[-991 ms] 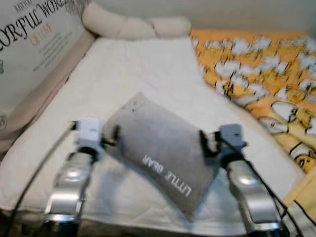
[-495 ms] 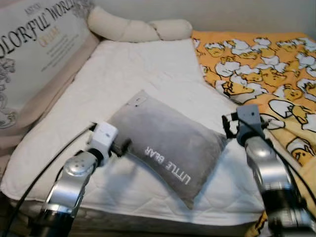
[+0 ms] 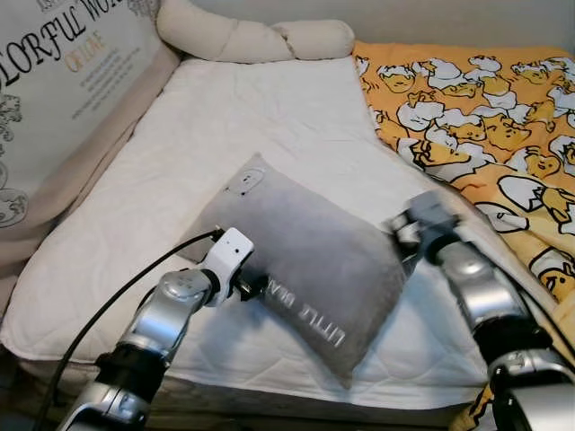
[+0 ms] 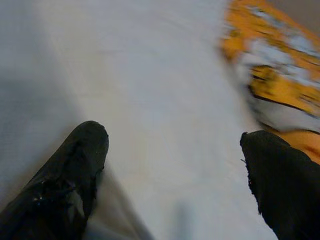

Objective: Clean up the room

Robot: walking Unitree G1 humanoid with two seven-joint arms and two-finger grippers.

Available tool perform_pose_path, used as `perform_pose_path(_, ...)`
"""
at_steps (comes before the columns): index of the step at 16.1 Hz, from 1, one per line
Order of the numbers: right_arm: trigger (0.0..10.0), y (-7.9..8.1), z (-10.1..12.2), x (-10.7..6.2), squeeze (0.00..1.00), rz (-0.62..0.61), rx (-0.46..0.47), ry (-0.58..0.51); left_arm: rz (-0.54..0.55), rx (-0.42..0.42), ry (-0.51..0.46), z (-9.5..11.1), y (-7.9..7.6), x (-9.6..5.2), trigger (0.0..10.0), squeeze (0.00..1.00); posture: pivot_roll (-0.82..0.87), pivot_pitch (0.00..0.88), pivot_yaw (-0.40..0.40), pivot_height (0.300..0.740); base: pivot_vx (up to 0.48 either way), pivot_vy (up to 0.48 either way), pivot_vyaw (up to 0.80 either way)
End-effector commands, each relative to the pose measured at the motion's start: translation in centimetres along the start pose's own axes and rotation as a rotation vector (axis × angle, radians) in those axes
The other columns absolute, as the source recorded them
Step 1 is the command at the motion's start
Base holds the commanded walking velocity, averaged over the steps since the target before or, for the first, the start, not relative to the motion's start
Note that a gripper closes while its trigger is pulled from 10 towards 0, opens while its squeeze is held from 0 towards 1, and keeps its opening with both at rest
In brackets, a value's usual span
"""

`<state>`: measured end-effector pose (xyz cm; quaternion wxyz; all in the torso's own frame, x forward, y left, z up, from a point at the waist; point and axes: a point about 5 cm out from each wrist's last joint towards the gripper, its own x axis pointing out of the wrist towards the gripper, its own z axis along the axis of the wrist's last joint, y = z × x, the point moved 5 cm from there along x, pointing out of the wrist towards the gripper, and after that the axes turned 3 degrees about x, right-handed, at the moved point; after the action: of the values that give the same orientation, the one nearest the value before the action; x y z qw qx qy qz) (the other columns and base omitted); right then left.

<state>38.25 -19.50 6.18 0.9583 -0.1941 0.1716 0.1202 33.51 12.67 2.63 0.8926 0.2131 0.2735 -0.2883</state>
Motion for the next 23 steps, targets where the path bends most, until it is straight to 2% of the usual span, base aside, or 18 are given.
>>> perform_pose_path(1, 10.0, 0.7, 0.6, -0.5, 0.0, 0.099, -0.036, -0.026, 0.026, -0.02, 0.081, -1.5, 0.5, 0.2, 10.0, 0.0, -0.08, 0.0, 0.032, 0.74, 0.0, 0.0, 0.0)
perform_pose_path(2, 10.0, 1.6, 0.4, -1.1, 0.0, 0.186, -0.046, -0.025, 0.036, -0.013, 0.101, -1.8, 0.8, 0.3, 10.0, 0.0, -0.08, 0.0, 0.033, 0.74, 0.0, 0.0, 0.0)
perform_pose_path(3, 10.0, 2.8, 0.3, -2.2, 0.0, 0.295, -0.041, -0.032, 0.087, -0.014, 0.086, -1.4, 1.8, 0.4, 10.0, 0.0, -0.08, 0.0, 0.034, 0.74, 0.0, 0.0, 0.0)
perform_pose_path(5, 10.0, 4.7, 0.4, -4.9, 0.0, 0.476, -0.032, -0.049, 0.239, -0.072, -0.039, 1.3, 4.8, 0.2, 10.0, 0.0, -0.08, 0.0, 0.034, 0.74, 0.0, 0.0, 0.0)
perform_pose_path(8, 10.0, 6.1, -1.2, -7.7, 0.0, 0.604, -0.058, 0.012, 0.363, -0.147, -0.184, 4.9, 7.8, -0.5, 10.0, 0.0, -0.08, 0.0, 0.028, 0.74, 0.0, 0.0, 0.0)
perform_pose_path(10, 10.0, 6.0, -2.0, -8.6, 0.0, 0.569, -0.06, 0.045, 0.348, -0.12, -0.251, 6.8, 7.7, -0.4, 10.0, 0.0, -0.09, 0.0, 0.031, 0.74, 0.0, 0.0, 0.0)
perform_pose_path(13, 10.0, 4.5, -2.6, -8.9, 0.0, 0.453, -0.053, 0.083, 0.313, -0.09, -0.26, 6.3, 6.8, -0.2, 10.0, 0.0, -0.09, 0.0, 0.035, 0.74, 0.0, 0.0, 0.0)
perform_pose_path(14, 10.0, 2.1, -3.4, -8.6, 0.0, 0.314, 0.007, 0.13, 0.294, -0.127, -0.229, 4.9, 6.8, -0.5, 10.0, 0.0, -0.1, 0.0, 0.038, 0.74, 0.0, 0.0, 0.0)
perform_pose_path(15, 10.0, 1.1, -3.4, -8.5, 0.53, 0.262, 0.068, 0.123, 0.298, -0.152, -0.207, 4.1, 7.2, -0.7, 10.0, 0.0, -0.1, 0.0, 0.038, 0.74, 0.0, 0.0, 0.0)
perform_pose_path(16, 10.0, 0.2, -3.0, -8.4, 1.0, 0.208, 0.13, 0.092, 0.321, -0.205, -0.205, 3.3, 8.1, -1.3, 10.0, 0.0, -0.1, 0.0, 0.04, 0.74, 0.0, 0.0, 0.0)
perform_pose_path(17, 10.0, -0.8, -2.6, -8.1, 1.0, 0.142, 0.224, 0.046, 0.354, -0.277, -0.22, 2.4, 9.1, -2.1, 10.0, 0.0, -0.09, 0.0, 0.039, 0.74, 0.0, 0.0, 0.0)
perform_pose_path(18, 10.0, -1.4, -2.7, -7.7, 1.0, 0.103, 0.38, 0.026, 0.388, -0.325, -0.243, 1.8, 9.9, -2.9, 10.0, 0.0, -0.09, 0.0, 0.036, 0.74, 0.0, 0.0, 0.0)
perform_pose_path(19, 10.0, -1.4, -2.8, -7.3, 1.0, 0.094, 0.474, 0.018, 0.41, -0.344, -0.272, 1.4, 10.4, -3.4, 10.0, 0.0, -0.08, 0.0, 0.035, 0.74, 0.0, 0.0, 0.0)
perform_pose_path(21, 10.0, 0.0, -2.5, -6.2, 1.0, 0.141, 0.515, 0.016, 0.408, -0.46, -0.298, 0.1, 10.5, -4.0, 10.0, 0.0, -0.08, 0.0, 0.037, 0.74, 0.0, 0.0, 0.0)
perform_pose_path(22, 10.0, -0.2, -2.0, -5.2, 1.0, 0.114, 0.651, -0.03, 0.403, -0.49, -0.316, -0.6, 10.6, -4.4, 10.0, 0.0, -0.07, 0.0, 0.038, 0.74, 0.0, 0.0, 0.0)
perform_pose_path(23, 10.0, 0.2, -1.8, -4.4, 1.0, 0.138, 0.745, -0.053, 0.385, -0.564, -0.335, -1.4, 10.6, -4.8, 10.0, 0.0, -0.06, 0.0, 0.036, 0.74, 0.0, 0.0, 0.0)
